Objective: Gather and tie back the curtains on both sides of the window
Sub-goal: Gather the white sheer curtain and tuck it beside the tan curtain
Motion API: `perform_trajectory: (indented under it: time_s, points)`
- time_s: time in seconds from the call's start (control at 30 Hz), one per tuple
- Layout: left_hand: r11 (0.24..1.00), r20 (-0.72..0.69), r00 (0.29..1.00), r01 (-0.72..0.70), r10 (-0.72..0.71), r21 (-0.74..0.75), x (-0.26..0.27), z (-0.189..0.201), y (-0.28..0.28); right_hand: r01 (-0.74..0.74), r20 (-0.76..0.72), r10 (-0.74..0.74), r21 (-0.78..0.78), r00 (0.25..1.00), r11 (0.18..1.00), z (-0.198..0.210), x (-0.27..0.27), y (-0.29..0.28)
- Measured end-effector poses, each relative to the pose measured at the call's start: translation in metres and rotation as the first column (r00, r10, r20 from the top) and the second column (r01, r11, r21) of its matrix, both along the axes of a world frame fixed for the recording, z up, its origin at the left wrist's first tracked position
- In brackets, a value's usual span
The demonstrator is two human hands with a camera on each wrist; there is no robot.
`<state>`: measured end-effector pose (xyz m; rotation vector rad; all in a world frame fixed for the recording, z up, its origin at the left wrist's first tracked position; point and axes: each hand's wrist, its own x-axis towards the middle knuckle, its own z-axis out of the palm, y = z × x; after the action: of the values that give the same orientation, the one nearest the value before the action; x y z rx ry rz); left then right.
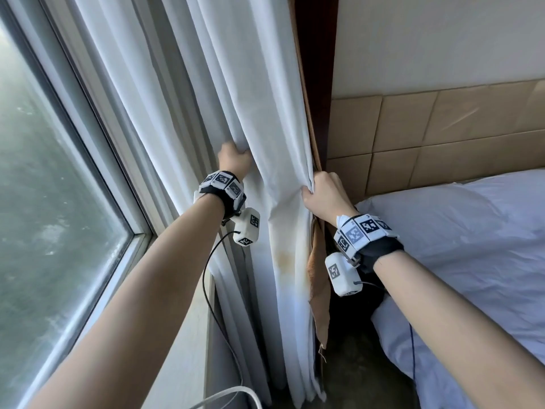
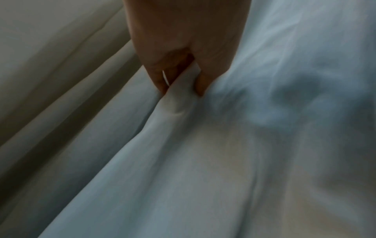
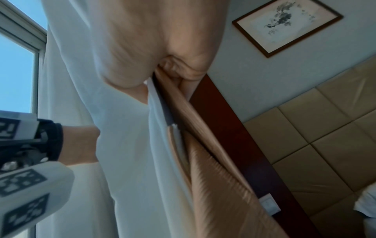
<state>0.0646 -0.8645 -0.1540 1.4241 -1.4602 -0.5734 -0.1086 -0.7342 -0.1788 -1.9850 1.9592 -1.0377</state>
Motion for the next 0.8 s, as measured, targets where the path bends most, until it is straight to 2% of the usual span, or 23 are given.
perform_trajectory:
  time_s: [0.07,0.23,0.4,0.6,0.73,0.8]
  points:
    - [0.999,0.041,0.999,-0.032,0.034,-0.037,0.001,0.001,0.004,0.033,0.013,-0.033,0.001,0.999,0.999,0.000,-0.002,-0.003]
    - [0.995,0.190,0.982,0.012,0.007,-0.095,0.021,-0.007,0.013,0.110,-0.009,-0.110,0.007,0.994,0.994,0.005,-0.005,-0.002]
    - [0.992,0.162,0.985,-0.048,0.066,-0.118,0.061,-0.017,0.022,0.159,-0.016,-0.159,-0.024,0.987,0.987,0.008,-0.012,-0.004]
    - [0.988,0.193,0.980,-0.010,0.040,-0.153,0.098,-0.021,0.033,0.165,-0.031,-0.166,-0.019,0.986,0.986,0.010,-0.008,-0.005]
    - [0.977,0.351,0.920,-0.116,0.174,-0.180,0.105,-0.023,0.053,0.156,-0.074,-0.157,-0.016,0.985,0.988,0.010,0.001,-0.007]
    - [0.961,0.366,0.898,-0.173,0.244,-0.218,0.102,-0.028,0.060,0.139,-0.095,-0.141,-0.030,0.985,0.990,0.008,0.008,-0.006]
